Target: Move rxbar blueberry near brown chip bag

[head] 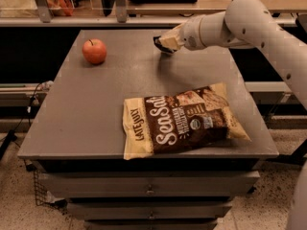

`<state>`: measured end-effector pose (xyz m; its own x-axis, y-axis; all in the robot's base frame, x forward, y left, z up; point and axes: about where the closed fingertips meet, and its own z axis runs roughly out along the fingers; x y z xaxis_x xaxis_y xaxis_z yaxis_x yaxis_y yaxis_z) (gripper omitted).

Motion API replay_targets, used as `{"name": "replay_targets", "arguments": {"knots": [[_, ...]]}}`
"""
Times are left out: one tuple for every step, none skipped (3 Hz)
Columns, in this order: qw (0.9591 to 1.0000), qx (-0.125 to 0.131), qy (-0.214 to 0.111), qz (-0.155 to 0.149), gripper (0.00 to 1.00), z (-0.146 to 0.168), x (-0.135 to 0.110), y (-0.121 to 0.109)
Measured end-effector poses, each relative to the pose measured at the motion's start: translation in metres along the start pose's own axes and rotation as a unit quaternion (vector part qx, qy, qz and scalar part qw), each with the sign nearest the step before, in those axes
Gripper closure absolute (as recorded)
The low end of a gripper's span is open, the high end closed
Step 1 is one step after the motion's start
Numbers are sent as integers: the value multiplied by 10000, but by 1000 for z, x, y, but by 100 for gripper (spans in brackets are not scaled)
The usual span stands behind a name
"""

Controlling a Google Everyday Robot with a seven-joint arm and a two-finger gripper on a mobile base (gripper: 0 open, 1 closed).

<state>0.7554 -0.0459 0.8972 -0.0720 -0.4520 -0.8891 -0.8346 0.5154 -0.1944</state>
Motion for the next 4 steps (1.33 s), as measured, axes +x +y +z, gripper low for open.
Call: {"name": "replay_targets", "arguments": {"knots": [[9985, -521, 127, 120, 100, -43, 7, 44], [9943, -983, 251, 339, 97, -83, 17, 90], [9912, -1225, 257, 437, 75, -94, 17, 109], [9879, -1451, 232, 495, 51, -95, 13, 122]]}}
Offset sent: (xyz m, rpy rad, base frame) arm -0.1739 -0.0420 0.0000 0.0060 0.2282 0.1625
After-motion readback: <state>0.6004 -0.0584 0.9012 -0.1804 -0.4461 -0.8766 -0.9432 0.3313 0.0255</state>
